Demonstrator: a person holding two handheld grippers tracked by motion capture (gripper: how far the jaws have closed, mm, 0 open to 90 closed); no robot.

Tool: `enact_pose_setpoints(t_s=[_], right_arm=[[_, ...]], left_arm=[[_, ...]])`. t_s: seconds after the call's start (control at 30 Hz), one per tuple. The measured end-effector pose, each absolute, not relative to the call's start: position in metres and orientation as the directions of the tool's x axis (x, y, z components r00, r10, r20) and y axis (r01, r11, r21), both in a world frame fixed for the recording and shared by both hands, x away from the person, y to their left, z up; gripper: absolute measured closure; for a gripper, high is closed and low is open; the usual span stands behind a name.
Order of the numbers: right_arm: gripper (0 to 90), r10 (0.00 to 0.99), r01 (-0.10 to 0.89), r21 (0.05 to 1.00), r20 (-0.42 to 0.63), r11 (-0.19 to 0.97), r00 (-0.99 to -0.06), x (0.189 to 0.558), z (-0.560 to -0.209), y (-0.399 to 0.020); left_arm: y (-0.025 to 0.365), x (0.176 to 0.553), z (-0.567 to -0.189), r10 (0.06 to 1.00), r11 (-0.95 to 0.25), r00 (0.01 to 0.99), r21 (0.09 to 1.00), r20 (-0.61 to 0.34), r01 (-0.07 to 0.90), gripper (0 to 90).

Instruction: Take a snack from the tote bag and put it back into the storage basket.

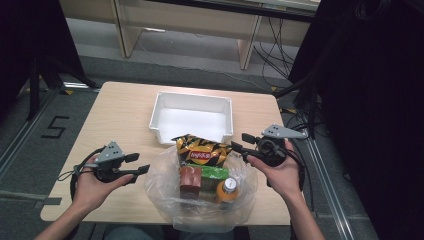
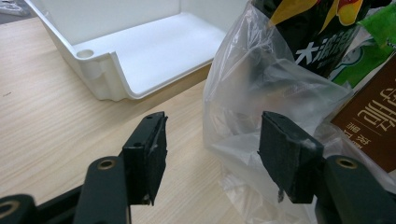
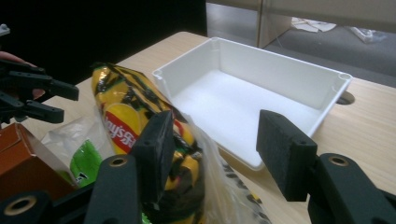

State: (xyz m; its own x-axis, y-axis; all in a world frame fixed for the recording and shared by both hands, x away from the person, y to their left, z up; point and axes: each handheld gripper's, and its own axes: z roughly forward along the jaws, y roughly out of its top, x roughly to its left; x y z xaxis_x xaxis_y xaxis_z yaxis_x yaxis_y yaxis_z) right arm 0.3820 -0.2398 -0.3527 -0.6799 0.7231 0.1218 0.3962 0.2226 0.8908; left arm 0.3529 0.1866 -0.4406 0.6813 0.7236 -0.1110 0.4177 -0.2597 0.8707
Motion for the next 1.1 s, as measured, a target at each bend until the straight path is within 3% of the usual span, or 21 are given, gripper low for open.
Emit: enact_pose_setpoints(t_s=[0.63,0.9,1.1], right_arm=[[61.0,0.643,0.372,0.865,0.077,0.337,-0.762,0.397,-0.37,-0.204],[73.8,0.639,0.369,0.863,0.072,0.344,-0.765,0.397,-0.376,-0.203],[78.7,0.629,0.354,0.867,0.062,0.351,-0.775,0.398,-0.377,-0.202]], left_arm=[[0.175,0.355,-0.447,0.706,-0.285,0.702,0.867,-0.098,0.408,40.6],[0.175,0.354,-0.448,0.703,-0.29,0.705,0.869,-0.091,0.401,40.3],[0.174,0.354,-0.449,0.7,-0.295,0.709,0.866,-0.091,0.403,40.3]])
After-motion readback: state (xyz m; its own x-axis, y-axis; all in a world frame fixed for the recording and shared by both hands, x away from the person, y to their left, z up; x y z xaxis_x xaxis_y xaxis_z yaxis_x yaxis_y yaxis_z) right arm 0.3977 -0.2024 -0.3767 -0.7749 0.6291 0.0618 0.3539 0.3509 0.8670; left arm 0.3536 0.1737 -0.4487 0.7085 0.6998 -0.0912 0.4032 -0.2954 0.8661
